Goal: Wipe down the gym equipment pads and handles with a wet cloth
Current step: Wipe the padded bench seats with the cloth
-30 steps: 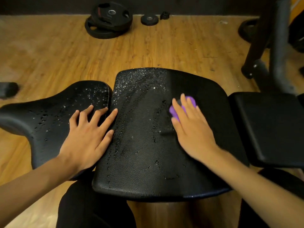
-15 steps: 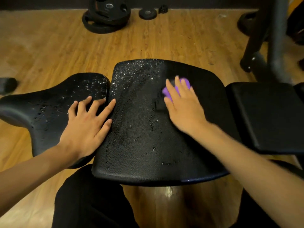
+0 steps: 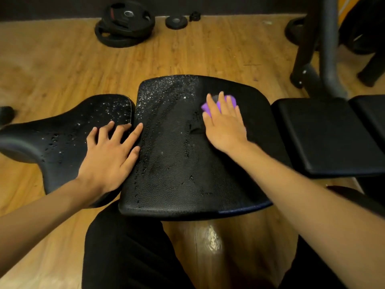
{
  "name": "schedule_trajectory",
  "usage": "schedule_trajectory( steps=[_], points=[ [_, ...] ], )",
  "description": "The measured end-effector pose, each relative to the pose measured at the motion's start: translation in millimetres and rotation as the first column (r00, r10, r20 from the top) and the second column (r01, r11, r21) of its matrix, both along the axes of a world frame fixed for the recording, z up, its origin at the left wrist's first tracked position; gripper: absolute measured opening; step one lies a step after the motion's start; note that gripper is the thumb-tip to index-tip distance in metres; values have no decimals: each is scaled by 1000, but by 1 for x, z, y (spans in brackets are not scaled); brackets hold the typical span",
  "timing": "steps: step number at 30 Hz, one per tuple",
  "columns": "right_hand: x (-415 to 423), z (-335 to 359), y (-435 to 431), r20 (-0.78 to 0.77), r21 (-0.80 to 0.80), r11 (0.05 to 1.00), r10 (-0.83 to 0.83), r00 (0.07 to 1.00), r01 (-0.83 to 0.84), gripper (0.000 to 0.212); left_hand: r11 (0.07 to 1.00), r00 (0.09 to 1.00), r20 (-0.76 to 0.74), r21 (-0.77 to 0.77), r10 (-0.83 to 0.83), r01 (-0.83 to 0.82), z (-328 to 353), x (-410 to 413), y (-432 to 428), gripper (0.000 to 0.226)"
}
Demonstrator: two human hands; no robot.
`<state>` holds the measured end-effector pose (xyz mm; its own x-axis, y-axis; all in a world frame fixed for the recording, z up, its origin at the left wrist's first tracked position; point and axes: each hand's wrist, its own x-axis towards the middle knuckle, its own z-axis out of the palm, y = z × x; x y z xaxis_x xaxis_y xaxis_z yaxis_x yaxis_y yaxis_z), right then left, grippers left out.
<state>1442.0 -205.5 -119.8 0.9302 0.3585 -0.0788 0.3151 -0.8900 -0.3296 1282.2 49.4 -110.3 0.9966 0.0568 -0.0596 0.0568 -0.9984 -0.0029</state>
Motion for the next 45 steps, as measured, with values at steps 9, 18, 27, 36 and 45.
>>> schedule_trajectory(
  steps=[9, 18, 27, 36, 45],
  points=[
    [-164, 6, -57, 77, 21, 964, 261, 962, -264, 62, 1000, 999, 45, -10, -2, 3, -1, 0, 1, 65],
    [-108, -11, -73, 167, -43, 995, -85, 982, 94, 58, 999, 999, 34, -32, 2, -1, 0, -2, -3, 65],
    [-55, -6, -72, 88, -52, 996, 75, 993, -70, 60, 1000, 999, 46, -20, 3, -2, -4, 0, 2, 65],
    [-105, 7, -56, 4, -3, 1000, 3, 1000, -3, 59, 993, 993, 34, 36, 115, -116, 1, -4, -1, 71],
    [34, -2, 2, 133, -21, 994, 112, 985, -110, 58, 993, 995, 10, 63, 100, -101, 0, -18, 15, 79]
  ],
)
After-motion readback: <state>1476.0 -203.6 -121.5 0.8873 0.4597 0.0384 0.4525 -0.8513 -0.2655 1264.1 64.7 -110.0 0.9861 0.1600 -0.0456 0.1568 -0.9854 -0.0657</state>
